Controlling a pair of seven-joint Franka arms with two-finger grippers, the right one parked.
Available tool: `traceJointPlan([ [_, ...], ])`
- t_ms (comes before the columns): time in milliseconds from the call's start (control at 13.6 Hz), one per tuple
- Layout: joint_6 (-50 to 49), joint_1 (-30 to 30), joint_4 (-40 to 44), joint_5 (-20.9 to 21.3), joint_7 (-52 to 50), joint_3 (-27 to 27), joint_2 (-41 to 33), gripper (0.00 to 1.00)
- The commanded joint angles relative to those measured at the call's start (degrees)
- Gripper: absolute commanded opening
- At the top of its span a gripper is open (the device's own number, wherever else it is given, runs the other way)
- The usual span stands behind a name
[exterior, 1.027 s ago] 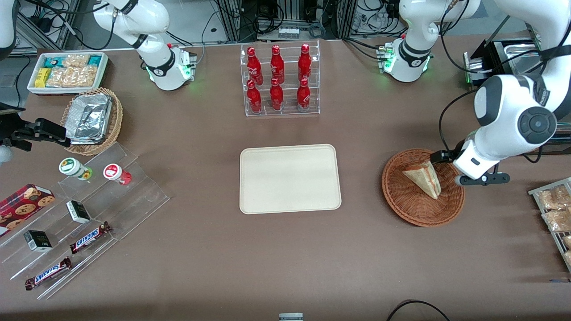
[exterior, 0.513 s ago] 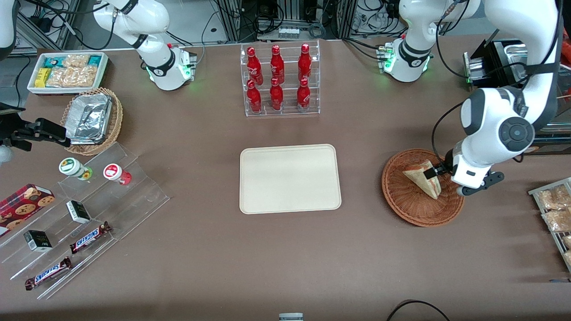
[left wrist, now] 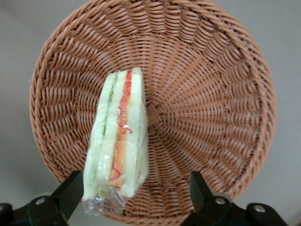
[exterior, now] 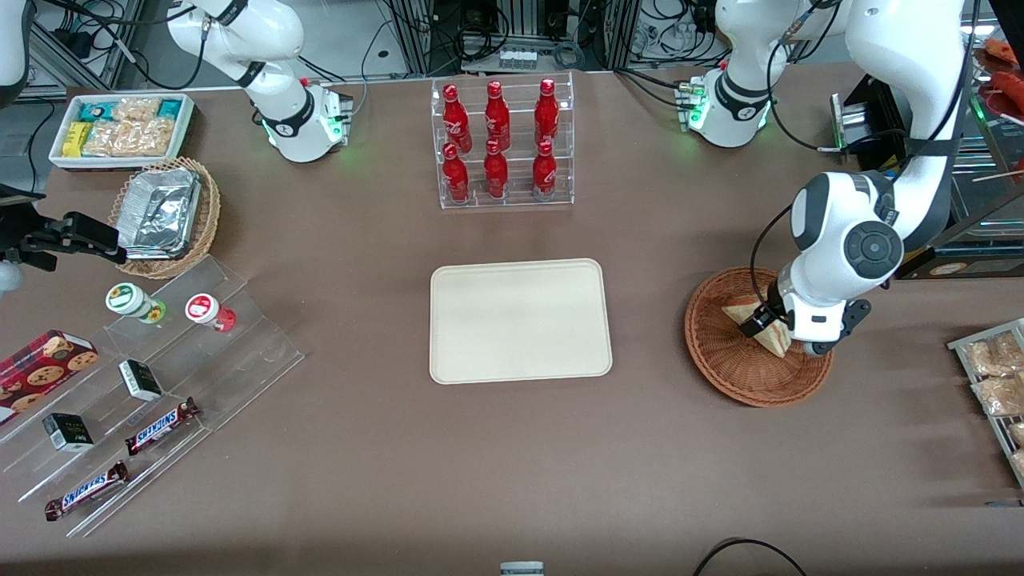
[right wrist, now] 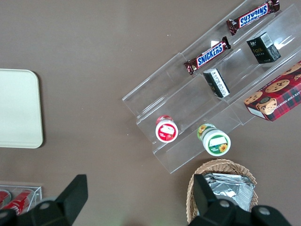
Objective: Place sandwich from basket to tray
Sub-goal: 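Close the left gripper on the sandwich's crust edge and lift it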
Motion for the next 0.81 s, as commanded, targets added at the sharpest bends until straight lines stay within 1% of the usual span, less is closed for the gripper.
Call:
traceJointPlan([
  [0, 1.6, 0.3, -2.5, 2.0, -1.3, 0.2, -1.2, 1.00],
  [293, 1.8, 0.5, -3.3, 2.0, 0.3, 0.6, -1.5, 1.00],
  [733, 9.4, 1.6, -7.6, 1.8, 0.0, 0.6, -0.5, 1.00],
])
